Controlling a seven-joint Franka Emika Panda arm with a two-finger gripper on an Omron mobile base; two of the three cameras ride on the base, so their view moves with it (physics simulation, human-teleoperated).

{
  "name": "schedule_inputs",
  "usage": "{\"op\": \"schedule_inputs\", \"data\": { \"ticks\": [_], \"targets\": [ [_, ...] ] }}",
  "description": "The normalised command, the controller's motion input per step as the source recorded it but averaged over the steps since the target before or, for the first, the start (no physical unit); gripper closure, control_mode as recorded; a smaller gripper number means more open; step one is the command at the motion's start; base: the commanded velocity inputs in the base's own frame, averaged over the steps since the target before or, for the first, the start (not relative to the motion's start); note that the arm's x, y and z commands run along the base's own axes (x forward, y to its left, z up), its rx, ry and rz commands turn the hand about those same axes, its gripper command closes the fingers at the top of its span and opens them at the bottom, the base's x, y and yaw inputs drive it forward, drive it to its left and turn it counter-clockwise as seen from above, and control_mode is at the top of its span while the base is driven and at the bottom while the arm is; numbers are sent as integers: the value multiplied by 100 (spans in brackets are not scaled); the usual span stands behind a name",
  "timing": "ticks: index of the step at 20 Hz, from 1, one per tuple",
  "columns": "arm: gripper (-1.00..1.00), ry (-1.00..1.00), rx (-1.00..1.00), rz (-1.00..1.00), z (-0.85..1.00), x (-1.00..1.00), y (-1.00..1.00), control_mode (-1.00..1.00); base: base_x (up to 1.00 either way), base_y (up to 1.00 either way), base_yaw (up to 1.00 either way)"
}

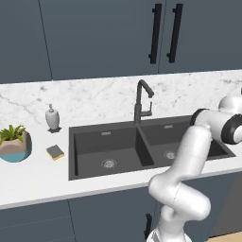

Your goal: Pick the pan and sponge and place them into the sink. Then turn on the water.

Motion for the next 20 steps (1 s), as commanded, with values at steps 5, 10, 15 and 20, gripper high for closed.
{"op": "schedule_inputs", "data": {
  "ticks": [5, 10, 15, 20],
  "targets": [
    [100, -15, -7, 13, 35, -20, 99, -100, 0, 0, 0],
    [100, -12, -2, 13, 32, 0, 69, -100, 0, 0, 0],
    [100, -7, -3, 4, 12, 0, 61, -100, 0, 0, 0],
    [100, -4, -4, 0, 0, 3, 43, -100, 0, 0, 0]
  ]
}}
